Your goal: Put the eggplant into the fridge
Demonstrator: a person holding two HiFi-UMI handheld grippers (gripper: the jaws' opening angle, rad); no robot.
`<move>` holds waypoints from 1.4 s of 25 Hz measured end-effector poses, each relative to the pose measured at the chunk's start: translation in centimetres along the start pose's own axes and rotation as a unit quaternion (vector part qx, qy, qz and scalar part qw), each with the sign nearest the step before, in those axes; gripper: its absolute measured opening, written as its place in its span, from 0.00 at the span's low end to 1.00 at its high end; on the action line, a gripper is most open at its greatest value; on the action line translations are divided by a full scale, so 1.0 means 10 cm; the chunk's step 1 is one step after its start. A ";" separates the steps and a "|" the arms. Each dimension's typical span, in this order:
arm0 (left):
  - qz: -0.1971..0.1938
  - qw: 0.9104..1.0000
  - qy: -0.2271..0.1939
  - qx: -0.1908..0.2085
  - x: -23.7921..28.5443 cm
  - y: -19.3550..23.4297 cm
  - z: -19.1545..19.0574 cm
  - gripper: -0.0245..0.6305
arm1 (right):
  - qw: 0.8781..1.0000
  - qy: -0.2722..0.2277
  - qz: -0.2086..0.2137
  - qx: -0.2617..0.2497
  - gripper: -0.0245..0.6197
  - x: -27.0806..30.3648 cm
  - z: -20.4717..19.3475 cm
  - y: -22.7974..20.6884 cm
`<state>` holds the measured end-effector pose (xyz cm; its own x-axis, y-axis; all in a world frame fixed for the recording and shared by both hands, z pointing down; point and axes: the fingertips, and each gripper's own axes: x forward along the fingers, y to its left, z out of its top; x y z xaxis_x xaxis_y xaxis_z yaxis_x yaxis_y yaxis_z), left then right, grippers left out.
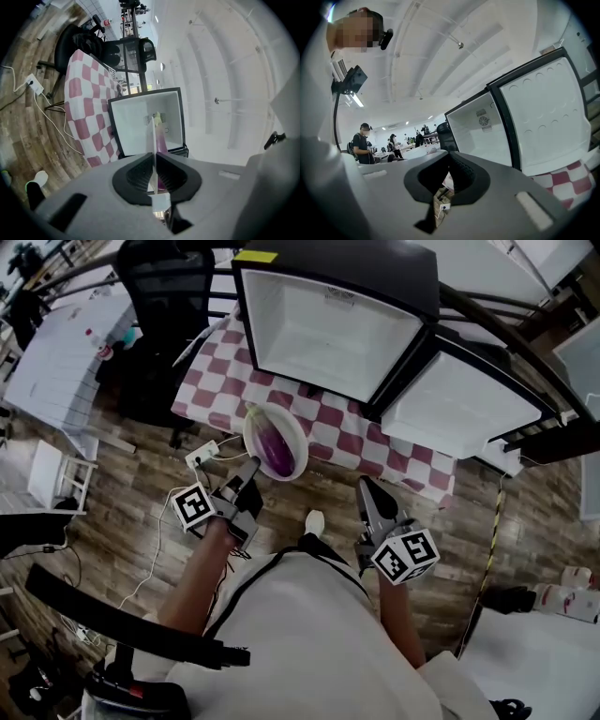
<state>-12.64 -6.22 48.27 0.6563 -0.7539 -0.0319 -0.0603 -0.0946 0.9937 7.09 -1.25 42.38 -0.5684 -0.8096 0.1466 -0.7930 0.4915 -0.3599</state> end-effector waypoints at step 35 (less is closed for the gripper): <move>0.016 0.999 -0.049 0.008 1.33 0.06 -0.06 0.08 | 0.998 0.025 0.061 -0.006 0.05 0.49 0.43 -1.34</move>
<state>-3.47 -15.88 48.54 0.5768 -0.8168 -0.0115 -0.0931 -0.0798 0.9925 15.86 -13.12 43.99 -0.6713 -0.7261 0.1485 -0.7194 0.5902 -0.3662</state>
